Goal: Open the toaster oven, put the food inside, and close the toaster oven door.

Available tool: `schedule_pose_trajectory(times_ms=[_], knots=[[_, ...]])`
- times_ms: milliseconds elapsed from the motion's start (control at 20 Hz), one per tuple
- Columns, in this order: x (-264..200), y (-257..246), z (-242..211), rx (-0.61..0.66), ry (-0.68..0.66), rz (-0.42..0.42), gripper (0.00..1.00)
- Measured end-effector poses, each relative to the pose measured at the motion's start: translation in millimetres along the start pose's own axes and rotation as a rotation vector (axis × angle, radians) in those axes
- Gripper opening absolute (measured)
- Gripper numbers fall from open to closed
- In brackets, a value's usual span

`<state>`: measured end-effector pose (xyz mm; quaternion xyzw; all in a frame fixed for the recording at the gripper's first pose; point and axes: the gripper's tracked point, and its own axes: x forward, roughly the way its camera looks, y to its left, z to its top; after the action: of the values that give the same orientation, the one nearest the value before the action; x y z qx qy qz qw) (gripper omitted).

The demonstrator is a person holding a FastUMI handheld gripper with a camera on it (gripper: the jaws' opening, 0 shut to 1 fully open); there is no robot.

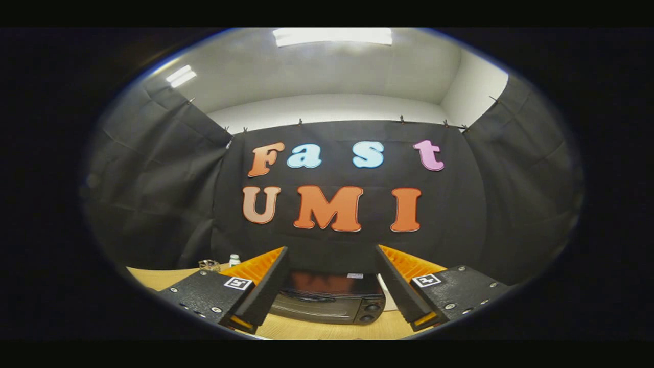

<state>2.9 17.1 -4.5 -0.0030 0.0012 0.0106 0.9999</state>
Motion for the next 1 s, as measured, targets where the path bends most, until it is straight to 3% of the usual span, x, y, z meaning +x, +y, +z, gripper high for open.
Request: schedule_pose_trajectory(times_ms=[500, 1000], knots=[[22.0, 4.9, -37.0, -0.005, 0.056, -0.013, 0.98], [71.9, 34.7, -135.4, 0.014, 0.250, 0.025, 0.98]])
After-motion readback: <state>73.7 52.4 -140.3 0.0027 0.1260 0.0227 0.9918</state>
